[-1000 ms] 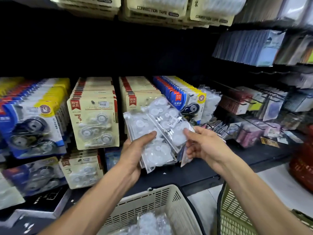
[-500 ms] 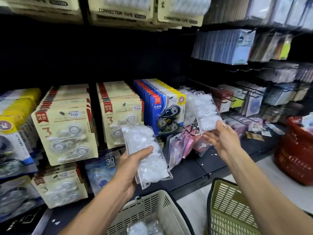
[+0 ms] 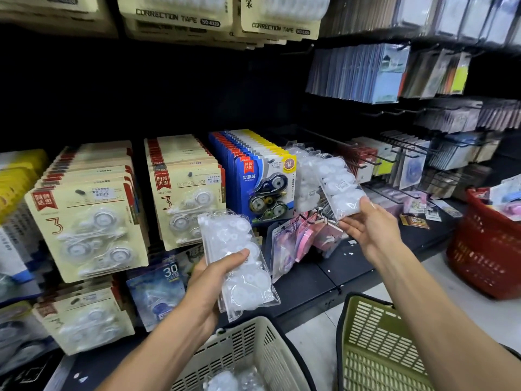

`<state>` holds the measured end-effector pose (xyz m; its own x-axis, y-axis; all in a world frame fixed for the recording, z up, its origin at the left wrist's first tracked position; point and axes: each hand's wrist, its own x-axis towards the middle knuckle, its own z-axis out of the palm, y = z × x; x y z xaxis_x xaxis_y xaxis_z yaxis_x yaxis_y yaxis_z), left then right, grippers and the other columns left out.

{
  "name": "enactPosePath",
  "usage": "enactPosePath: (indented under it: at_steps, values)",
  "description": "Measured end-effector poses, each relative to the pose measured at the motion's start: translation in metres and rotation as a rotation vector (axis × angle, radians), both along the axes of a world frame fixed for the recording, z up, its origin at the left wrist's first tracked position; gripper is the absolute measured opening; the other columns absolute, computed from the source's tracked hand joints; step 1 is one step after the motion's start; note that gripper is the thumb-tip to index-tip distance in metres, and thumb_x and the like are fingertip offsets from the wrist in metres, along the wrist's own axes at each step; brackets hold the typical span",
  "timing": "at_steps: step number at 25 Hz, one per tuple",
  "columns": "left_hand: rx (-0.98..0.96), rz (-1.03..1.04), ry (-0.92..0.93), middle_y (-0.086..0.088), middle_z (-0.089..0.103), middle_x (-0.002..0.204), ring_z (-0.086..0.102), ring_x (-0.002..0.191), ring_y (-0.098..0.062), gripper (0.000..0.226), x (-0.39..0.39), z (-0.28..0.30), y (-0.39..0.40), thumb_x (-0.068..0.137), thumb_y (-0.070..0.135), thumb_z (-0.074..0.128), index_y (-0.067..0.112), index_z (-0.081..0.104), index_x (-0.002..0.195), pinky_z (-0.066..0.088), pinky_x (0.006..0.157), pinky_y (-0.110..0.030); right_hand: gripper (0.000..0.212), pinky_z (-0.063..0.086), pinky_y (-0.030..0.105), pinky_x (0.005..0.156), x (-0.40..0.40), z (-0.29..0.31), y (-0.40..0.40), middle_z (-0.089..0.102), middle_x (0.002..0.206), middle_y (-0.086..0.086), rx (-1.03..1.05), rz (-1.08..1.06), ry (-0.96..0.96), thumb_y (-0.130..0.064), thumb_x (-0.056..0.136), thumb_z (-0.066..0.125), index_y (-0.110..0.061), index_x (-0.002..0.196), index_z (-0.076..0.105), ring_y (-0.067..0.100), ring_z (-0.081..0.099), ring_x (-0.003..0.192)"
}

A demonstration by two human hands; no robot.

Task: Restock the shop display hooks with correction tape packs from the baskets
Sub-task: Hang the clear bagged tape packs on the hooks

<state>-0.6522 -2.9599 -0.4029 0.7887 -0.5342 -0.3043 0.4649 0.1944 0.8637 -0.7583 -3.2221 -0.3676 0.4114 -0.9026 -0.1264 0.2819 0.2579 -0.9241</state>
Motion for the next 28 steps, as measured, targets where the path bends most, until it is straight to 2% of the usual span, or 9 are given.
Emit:
enactPosePath:
  at_steps: [4,6,12,18,21,24,26,28]
  values:
    - [-0.003,-0.006,0.004,-0.012,0.079,0.099,0.074,0.089,-0.032,0.040,-0.004,0.001,-0.002,0.079,0.009,0.080,0.013,0.062,0.115,0.060,0.074,-0.041,0.017,0.059,0.029,0.052,-0.005,0.005,-0.001,0.063,0.090,0.013,-0.034,0.011,-0.016,-0.022,0.104,0.052,-0.006,0.111,0.054,0.023,0.063,0.068]
    - [-0.001,-0.005,0.006,-0.013,0.078,0.101,0.074,0.091,-0.033,0.041,-0.003,0.001,-0.001,0.079,0.009,0.080,0.013,0.063,0.117,0.060,0.074,-0.041,0.014,0.058,0.027,0.050,-0.003,0.007,-0.001,0.063,0.092,0.013,-0.039,0.012,-0.020,-0.022,0.104,0.052,-0.009,0.104,0.055,0.024,0.063,0.068]
    - [-0.011,0.001,0.003,-0.009,0.078,0.097,0.075,0.086,-0.027,0.037,-0.003,0.004,0.001,0.081,0.009,0.079,0.015,0.061,0.113,0.059,0.066,-0.035,0.015,0.060,0.029,0.050,0.008,0.009,0.003,0.060,0.087,0.016,-0.005,-0.013,0.009,-0.020,0.104,0.053,-0.011,0.092,0.053,0.025,0.061,0.066]
    - [-0.011,0.000,0.015,-0.013,0.078,0.105,0.075,0.092,-0.031,0.047,0.000,0.002,0.003,0.080,0.010,0.080,0.011,0.061,0.123,0.060,0.065,-0.036,0.015,0.059,0.028,0.048,0.015,0.010,0.004,0.059,0.083,0.015,0.029,-0.068,0.021,-0.020,0.103,0.054,-0.007,0.097,0.053,0.023,0.061,0.063]
    - [-0.015,-0.002,0.019,-0.012,0.078,0.100,0.076,0.088,-0.030,0.045,0.000,0.003,0.004,0.080,0.009,0.080,0.011,0.061,0.121,0.061,0.064,-0.036,0.019,0.059,0.030,0.047,0.019,0.010,0.008,0.059,0.084,0.014,0.026,-0.153,0.000,-0.016,0.100,0.060,-0.007,0.109,0.047,0.023,0.061,0.059]
    - [-0.019,0.001,0.024,-0.012,0.079,0.100,0.076,0.087,-0.030,0.044,0.002,0.003,0.004,0.080,0.008,0.079,0.010,0.062,0.121,0.061,0.063,-0.035,0.025,0.059,0.033,0.047,0.021,0.007,0.012,0.058,0.080,0.010,-0.176,-0.320,0.032,-0.013,0.095,0.066,-0.015,0.109,0.046,0.019,0.062,0.048]
    - [-0.024,0.002,0.026,-0.013,0.078,0.102,0.076,0.087,-0.030,0.045,0.002,0.004,0.005,0.080,0.008,0.079,0.010,0.062,0.122,0.062,0.061,-0.035,0.017,0.056,0.030,0.046,0.027,0.003,0.012,0.061,0.076,0.013,-0.357,-0.350,0.125,-0.013,0.094,0.067,-0.021,0.097,0.052,0.015,0.063,0.044]
    - [-0.037,0.009,0.037,-0.012,0.078,0.102,0.076,0.088,-0.031,0.045,0.003,0.005,0.006,0.080,0.009,0.079,0.011,0.062,0.123,0.062,0.063,-0.036,0.015,0.059,0.035,0.052,0.041,-0.001,0.011,0.066,0.078,0.013,-0.440,-0.365,0.234,-0.016,0.092,0.067,-0.027,0.086,0.059,0.016,0.066,0.048]
